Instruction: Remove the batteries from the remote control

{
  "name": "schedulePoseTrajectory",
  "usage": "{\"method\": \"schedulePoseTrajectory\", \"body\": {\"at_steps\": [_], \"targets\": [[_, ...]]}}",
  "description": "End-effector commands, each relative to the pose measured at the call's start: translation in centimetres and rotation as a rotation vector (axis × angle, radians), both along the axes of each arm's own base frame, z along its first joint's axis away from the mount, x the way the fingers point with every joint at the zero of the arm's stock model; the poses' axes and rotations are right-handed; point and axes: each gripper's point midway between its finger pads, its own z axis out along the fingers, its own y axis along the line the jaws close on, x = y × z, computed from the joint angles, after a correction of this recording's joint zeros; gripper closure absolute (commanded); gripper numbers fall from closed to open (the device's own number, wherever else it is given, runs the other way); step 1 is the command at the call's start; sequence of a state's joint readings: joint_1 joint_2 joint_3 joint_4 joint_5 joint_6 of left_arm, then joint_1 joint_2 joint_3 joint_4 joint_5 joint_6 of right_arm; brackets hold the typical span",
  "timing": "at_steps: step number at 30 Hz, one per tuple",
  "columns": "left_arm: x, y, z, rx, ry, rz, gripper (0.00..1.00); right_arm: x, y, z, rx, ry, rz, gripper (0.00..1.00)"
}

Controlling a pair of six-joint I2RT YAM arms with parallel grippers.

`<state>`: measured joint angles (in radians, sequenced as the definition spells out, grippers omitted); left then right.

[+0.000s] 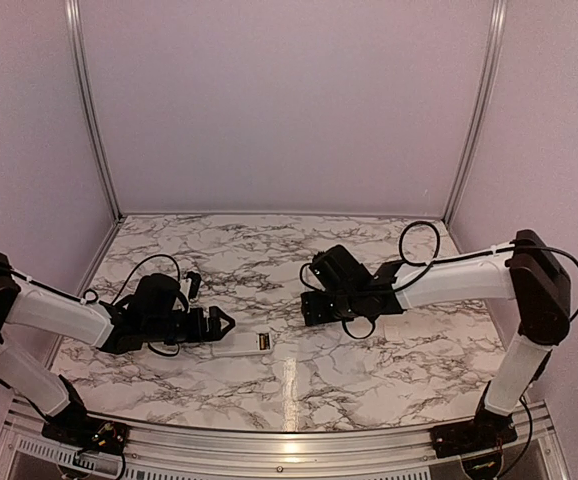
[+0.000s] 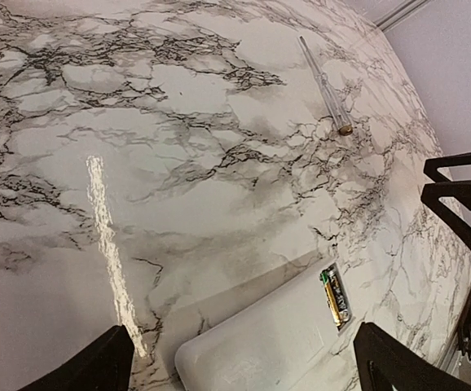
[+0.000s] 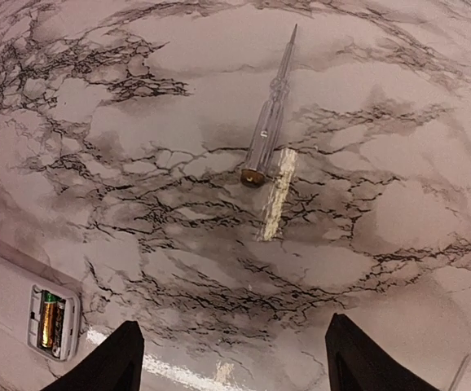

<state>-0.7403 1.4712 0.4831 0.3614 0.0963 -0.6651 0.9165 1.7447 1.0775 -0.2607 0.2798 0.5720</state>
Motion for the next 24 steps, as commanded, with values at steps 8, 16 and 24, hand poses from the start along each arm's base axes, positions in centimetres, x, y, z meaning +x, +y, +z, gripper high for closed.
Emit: {"method": "schedulePoseTrajectory", "body": {"at_steps": [8,16,24], "targets": [[1.5,4.1,1.2,0.13,-0.104,0.16,0.02,2.4,2.7,-0.2,-0.02,-0.036,0.0,0.25],[1.2,5.8,4.3,0.083,-0.202,0.219,0.03,4.6,3.4,-1.3,-0.068,-0.044,-0.024,0.26],[0.6,6.9,6.3,0.043,-0.263,0.243,0.04,6.6,4.1,-2.4,-0.072,-0.028,-0.029,0.3]]}}
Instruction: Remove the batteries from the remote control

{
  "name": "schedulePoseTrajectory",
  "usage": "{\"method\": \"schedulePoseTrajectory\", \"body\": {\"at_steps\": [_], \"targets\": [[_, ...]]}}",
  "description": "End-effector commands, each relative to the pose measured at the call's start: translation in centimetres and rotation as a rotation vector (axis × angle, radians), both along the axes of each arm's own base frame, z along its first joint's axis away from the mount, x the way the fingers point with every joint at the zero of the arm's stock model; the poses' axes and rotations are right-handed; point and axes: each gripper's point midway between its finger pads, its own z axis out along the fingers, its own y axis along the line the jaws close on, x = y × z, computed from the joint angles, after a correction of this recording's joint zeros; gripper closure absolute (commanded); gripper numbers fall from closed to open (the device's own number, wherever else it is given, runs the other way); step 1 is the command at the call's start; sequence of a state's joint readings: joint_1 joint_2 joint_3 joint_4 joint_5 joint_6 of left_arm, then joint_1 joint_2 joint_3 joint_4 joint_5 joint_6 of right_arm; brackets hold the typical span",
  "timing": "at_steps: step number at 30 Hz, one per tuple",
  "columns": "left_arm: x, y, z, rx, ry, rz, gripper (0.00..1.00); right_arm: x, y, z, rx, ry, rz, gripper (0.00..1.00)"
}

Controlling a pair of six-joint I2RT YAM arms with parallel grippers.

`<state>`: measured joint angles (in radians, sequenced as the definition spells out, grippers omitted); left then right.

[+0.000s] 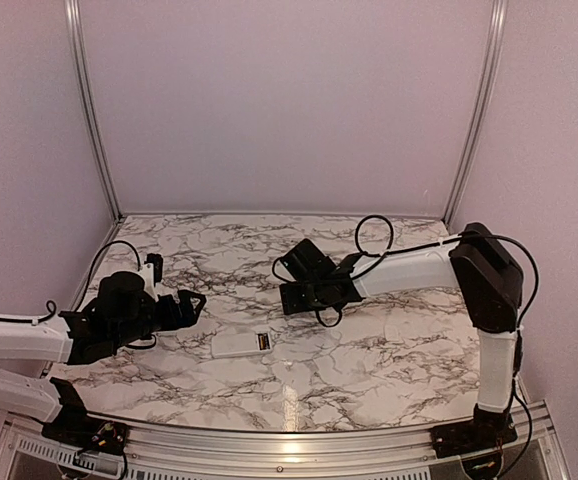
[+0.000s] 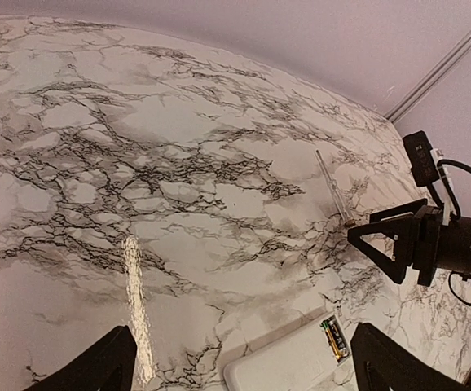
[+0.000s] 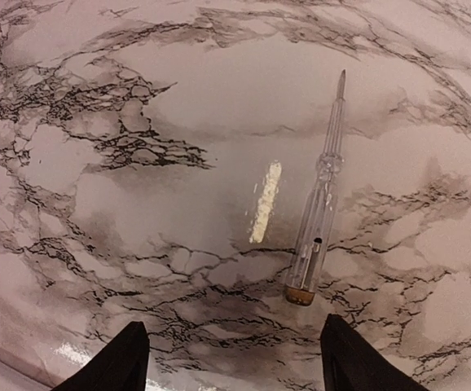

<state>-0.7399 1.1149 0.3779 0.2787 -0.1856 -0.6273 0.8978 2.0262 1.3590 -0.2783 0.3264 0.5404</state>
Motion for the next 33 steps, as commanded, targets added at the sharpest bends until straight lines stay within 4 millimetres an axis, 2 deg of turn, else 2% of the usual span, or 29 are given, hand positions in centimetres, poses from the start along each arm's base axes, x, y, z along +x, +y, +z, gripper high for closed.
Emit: {"method": "schedulePoseTrajectory", "body": {"at_steps": [1,8,12,19,24,27,30,33], "targets": [[-0.2,1.0,0.2,0.02,-0.022,0.022,0.04,1.6,0.1,-0.1,-0.017,-0.001,-0.008,0.3],[-0.3,1.1,0.6,0.015,-0.034,0.018,0.05,2.8,-0.1,-1.1,-0.04,0.005,-0.035,0.34],[-0.4,1.1,0.6,0.012,-0.035,0.014,0.05,3.6,-0.9,-1.6,-0.044,0.006,-0.072,0.39],[-0.4,1.0,0.7,0.006,-0.036,0.009,0.06,4.7,-1.0,-2.1,-0.057,0.004,-0.097,0.48],[-0.5,1.0,0.8,0.004,-0.038,0.009,0.06,5.2,-1.8,-3.2,-0.064,0.025,-0.117,0.62],[-0.5,1.0,0.9,0.002,-0.041,0.008,0.06,5.1,-2.3,-3.7,-0.087,0.031,-0.128,0.67],[-0.5,1.0,1.0,-0.003,-0.044,0.007,0.06,4.9,-2.7,-4.2,-0.107,0.039,-0.132,0.78],[-0.6,1.0,1.1,-0.005,-0.045,0.005,0.06,4.7,-3.2,-4.8,-0.128,0.049,-0.14,0.85]]}}
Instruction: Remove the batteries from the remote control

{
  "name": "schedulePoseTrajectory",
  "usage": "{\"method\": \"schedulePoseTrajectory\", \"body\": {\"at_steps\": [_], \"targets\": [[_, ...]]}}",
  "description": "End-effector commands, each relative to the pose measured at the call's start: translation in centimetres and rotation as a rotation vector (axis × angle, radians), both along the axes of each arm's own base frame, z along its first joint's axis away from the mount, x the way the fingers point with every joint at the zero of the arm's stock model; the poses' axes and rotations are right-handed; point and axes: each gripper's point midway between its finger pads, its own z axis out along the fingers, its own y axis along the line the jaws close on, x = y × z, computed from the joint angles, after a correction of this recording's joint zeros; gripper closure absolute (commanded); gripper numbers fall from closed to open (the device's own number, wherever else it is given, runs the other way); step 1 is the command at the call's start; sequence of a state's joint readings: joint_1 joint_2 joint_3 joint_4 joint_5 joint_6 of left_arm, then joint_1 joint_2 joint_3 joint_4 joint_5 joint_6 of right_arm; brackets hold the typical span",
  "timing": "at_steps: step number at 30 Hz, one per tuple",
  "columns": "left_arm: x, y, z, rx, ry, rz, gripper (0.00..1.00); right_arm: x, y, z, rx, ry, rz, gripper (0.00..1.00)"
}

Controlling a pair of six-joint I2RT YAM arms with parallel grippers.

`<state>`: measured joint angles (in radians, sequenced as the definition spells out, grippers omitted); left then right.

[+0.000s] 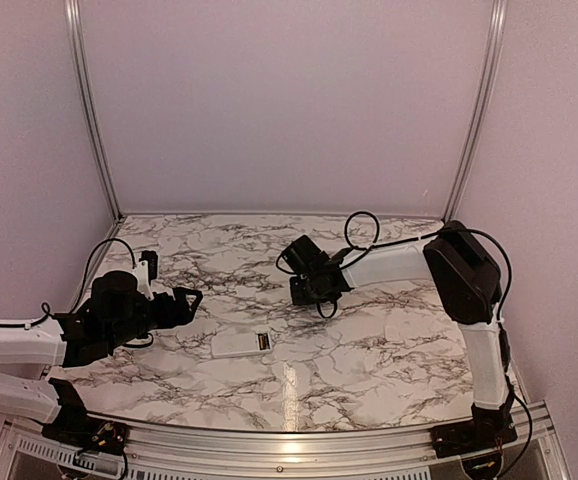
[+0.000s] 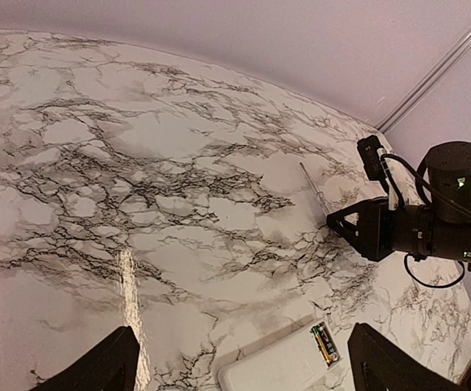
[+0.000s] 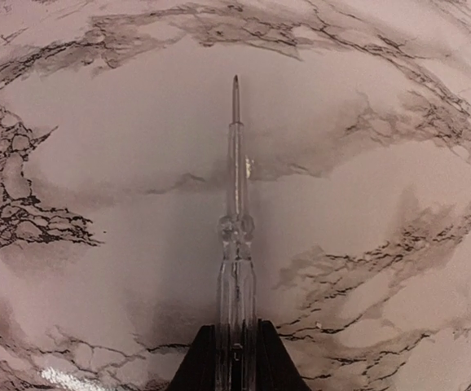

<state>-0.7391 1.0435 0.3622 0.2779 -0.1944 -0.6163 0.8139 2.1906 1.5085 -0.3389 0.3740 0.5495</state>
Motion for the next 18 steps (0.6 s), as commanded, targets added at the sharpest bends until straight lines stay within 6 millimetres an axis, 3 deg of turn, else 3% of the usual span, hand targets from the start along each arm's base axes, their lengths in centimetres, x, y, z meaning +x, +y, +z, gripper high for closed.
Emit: {"method": "schedulePoseTrajectory", "body": {"at_steps": [1,6,18], "targets": [[-0.3,0.5,-0.5,0.02,0.002,0.001,0.06,-0.2,-1.1,-1.6,-0.056,0.035,-0.022,0.87],[-0.5,0.4,-0.4,0.012,0.001,-0.011,0.06,-0.6,-1.4,-1.6,-0.071,0.048,-0.01,1.0],[-1.1,0.0,0.4,-0.025,-0.033,-0.053,0.01,-2.9,1.5,2.8,0.058,-0.009,0.201,1.0]]}}
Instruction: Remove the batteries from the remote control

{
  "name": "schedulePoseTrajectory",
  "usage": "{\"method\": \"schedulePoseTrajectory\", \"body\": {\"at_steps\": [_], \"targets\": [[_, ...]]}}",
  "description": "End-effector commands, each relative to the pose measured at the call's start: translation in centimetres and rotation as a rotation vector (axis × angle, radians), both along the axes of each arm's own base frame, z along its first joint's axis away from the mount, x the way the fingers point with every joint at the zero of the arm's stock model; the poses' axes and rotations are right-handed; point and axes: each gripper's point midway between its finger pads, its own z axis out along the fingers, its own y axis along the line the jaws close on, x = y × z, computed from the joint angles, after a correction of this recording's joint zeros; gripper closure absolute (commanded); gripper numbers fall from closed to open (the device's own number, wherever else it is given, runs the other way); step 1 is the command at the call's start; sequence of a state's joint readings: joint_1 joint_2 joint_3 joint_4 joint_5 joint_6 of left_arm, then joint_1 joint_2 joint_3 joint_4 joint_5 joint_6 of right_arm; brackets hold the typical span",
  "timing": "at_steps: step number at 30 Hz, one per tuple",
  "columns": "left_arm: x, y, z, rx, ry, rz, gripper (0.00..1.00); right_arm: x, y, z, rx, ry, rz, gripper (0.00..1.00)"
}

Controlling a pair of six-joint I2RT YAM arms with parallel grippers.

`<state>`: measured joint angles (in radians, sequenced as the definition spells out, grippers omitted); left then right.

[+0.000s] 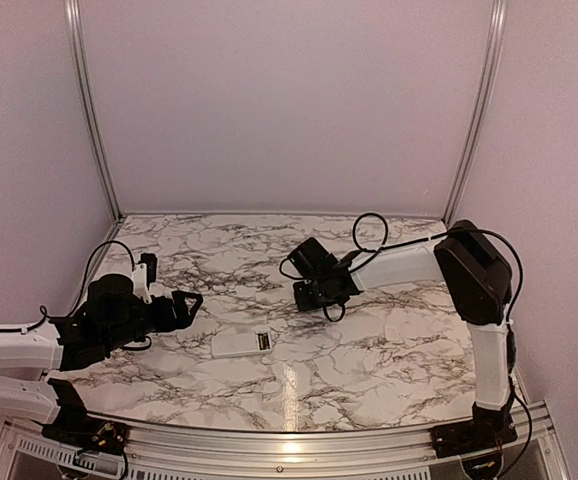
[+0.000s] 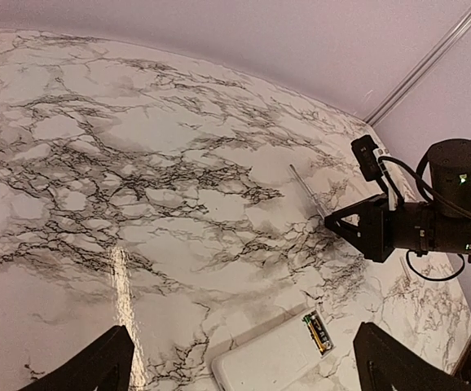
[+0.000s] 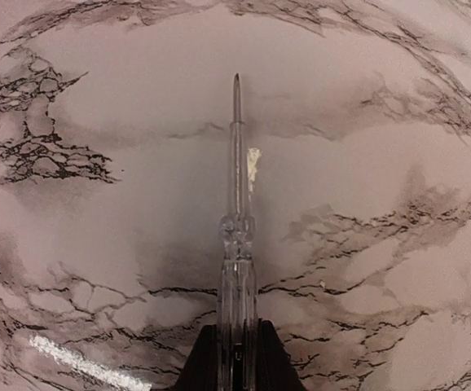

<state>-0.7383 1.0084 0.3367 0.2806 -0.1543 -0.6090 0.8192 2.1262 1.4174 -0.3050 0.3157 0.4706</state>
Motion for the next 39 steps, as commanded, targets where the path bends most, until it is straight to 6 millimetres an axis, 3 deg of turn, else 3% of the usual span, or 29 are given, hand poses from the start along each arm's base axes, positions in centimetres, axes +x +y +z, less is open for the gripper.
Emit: {"method": "schedulePoseTrajectory", "body": {"at_steps": [1,12,21,27,31,39], "targets": [[-0.3,0.2,0.5,-0.014,-0.032,-0.013,0.01,-1.4,1.9,3.1,0.082,-0.032,0.118,1.0],[-0.6,0.2,1.2,-0.042,-0.054,-0.024,0.01,-4.9,3.9,6.4,0.164,-0.089,0.267,1.0],[-1.2,0.2,2.4,-0.09,-0.084,-0.039,0.04,-10.6,7.4,9.3,0.327,-0.082,0.534,1.0],[-2.0,-0.8,3.7,-0.146,-0.129,-0.117,0.08,-14.6,9.2,11.8,0.47,-0.064,0.74,1.0],[-2.8,-1.3,4.4,-0.181,-0.153,-0.168,0.11,-17.1,9.2,13.5,0.558,-0.057,0.845,1.0],[-4.9,-2.7,6.5,-0.278,-0.221,-0.31,0.17,-19.7,8.9,15.4,0.635,-0.053,0.952,1.0]]}}
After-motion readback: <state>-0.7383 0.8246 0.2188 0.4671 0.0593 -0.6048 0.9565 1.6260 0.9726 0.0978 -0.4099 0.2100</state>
